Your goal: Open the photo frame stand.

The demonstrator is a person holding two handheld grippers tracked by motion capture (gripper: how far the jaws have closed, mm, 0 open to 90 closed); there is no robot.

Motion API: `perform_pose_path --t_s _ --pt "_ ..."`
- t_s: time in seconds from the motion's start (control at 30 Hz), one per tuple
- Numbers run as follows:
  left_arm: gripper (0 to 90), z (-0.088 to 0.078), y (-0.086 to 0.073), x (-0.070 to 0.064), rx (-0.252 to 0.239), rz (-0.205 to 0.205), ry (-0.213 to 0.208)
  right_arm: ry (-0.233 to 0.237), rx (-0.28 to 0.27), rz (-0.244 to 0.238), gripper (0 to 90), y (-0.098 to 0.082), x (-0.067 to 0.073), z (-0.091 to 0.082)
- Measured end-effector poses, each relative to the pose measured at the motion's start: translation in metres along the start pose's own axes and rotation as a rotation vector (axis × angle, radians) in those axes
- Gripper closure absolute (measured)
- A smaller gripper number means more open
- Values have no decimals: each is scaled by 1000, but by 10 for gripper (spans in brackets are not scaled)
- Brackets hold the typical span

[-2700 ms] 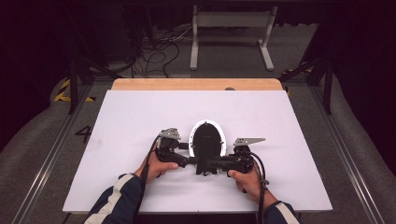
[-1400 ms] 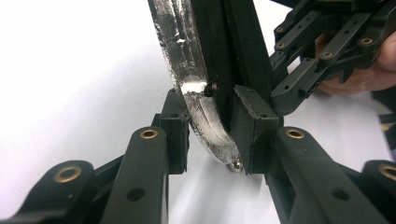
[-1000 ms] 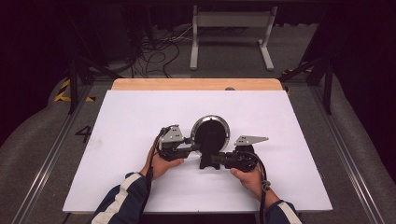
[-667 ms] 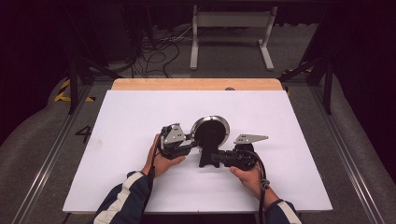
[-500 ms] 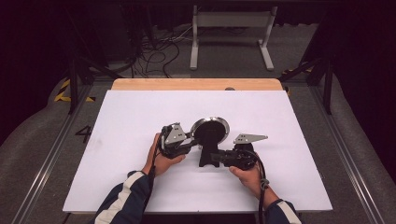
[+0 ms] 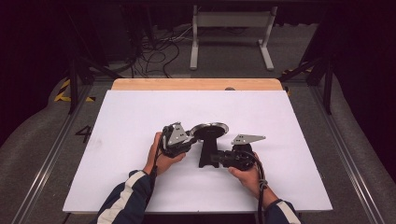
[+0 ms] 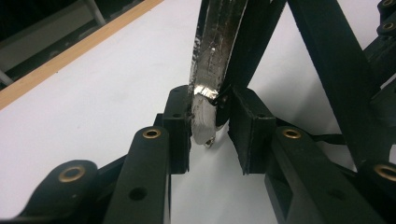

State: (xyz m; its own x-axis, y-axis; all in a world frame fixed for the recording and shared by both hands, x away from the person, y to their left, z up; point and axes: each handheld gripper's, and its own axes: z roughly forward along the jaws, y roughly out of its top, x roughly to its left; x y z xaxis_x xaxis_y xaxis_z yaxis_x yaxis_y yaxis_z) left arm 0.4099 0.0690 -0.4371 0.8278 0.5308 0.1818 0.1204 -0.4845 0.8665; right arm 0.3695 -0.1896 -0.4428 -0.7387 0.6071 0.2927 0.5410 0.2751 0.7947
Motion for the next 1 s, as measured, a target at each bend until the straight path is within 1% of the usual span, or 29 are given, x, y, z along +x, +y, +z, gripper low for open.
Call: perform_pose_path --t_s 0.1,0.17,0.37,0.6,0.7,0.8,1.0 --pt "696 1 0 -1 1 -2 5 -2 1 -1 725 0 0 0" --pt "695 1 0 -1 3 4 12 -1 4 -3 727 0 0 1" --pt "691 2 -1 -3 6 12 26 -12 30 -23 732 0 2 2" --pt "692 1 -2 -3 16 12 15 -33 48 -41 732 -2 3 4" --pt "693 0 -2 -4 18 13 17 -32 53 -43 734 -3 4 5" --pt "694 -1 -4 -3 17 1 13 -27 54 -44 741 -3 4 5" --pt "695 -1 -3 -4 25 7 16 -23 52 -44 742 -3 3 5"
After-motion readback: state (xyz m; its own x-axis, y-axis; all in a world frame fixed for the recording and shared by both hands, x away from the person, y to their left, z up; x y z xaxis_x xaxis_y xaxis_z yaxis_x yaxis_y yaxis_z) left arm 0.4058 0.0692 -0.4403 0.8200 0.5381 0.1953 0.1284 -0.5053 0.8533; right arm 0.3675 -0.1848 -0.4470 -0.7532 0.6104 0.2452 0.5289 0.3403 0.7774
